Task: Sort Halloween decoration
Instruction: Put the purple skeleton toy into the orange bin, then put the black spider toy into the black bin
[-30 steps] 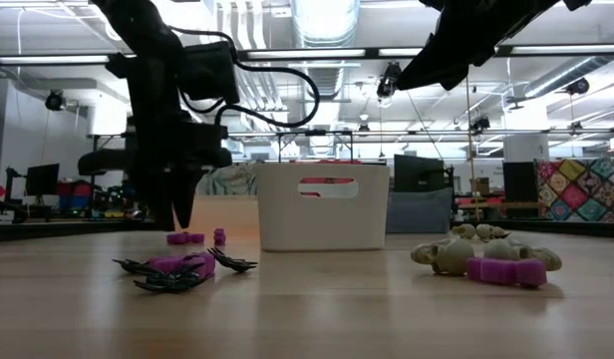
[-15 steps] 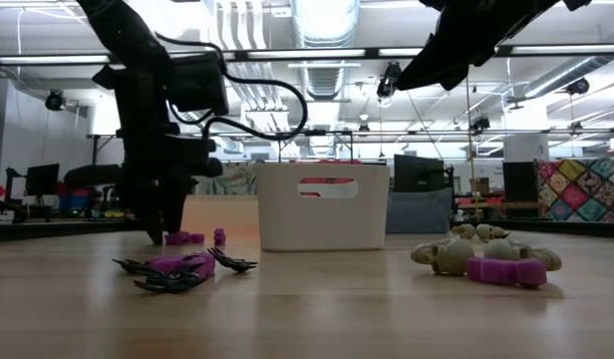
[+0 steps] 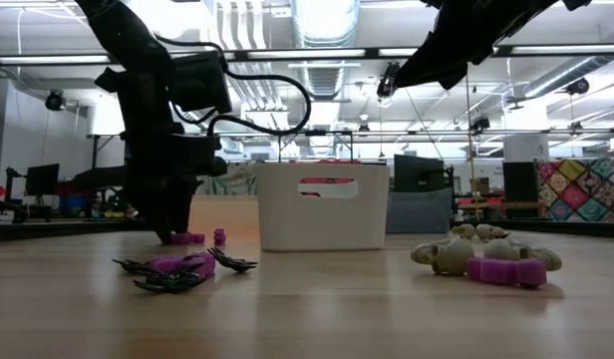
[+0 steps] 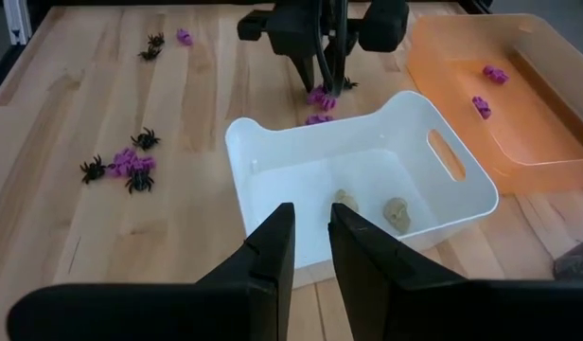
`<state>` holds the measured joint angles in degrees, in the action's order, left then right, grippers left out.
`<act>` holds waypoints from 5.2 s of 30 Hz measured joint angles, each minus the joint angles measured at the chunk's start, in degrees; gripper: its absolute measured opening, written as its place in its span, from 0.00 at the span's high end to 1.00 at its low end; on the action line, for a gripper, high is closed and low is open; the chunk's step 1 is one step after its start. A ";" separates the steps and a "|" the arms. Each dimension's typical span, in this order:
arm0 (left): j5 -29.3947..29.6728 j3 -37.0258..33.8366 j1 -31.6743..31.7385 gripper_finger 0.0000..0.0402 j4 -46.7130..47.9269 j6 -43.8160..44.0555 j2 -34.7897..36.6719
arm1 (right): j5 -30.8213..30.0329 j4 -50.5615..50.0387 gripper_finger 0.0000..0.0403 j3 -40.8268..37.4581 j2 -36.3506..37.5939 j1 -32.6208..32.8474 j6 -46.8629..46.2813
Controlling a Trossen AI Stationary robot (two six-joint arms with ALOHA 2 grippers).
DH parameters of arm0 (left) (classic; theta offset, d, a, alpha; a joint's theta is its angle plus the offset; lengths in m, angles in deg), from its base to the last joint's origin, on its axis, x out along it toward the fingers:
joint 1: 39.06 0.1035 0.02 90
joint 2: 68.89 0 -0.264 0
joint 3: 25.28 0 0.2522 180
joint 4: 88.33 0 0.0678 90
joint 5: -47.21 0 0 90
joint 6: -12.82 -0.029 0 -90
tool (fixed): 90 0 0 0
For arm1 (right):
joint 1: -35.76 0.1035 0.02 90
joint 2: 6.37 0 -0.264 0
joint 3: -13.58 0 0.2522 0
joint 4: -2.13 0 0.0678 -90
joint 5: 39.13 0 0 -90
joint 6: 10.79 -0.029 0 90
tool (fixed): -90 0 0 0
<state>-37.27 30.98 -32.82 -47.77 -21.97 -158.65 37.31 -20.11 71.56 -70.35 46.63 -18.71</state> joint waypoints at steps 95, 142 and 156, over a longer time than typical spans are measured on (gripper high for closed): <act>0.57 33.86 34.91 1.00 8.83 -3.72 -20.43 | -1.57 0.24 0.84 0.00 0.07 -0.02 2.58; -1.99 40.30 29.82 0.81 18.69 12.10 -9.07 | -2.99 0.18 0.84 0.33 0.00 -0.17 -11.84; -3.52 40.28 9.51 0.81 16.55 22.00 2.09 | -0.80 -21.43 0.84 0.37 0.00 -0.17 -38.69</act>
<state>-40.79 71.27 -23.32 -31.22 0.04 -156.56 36.51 -41.53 71.94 -70.35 46.47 -57.41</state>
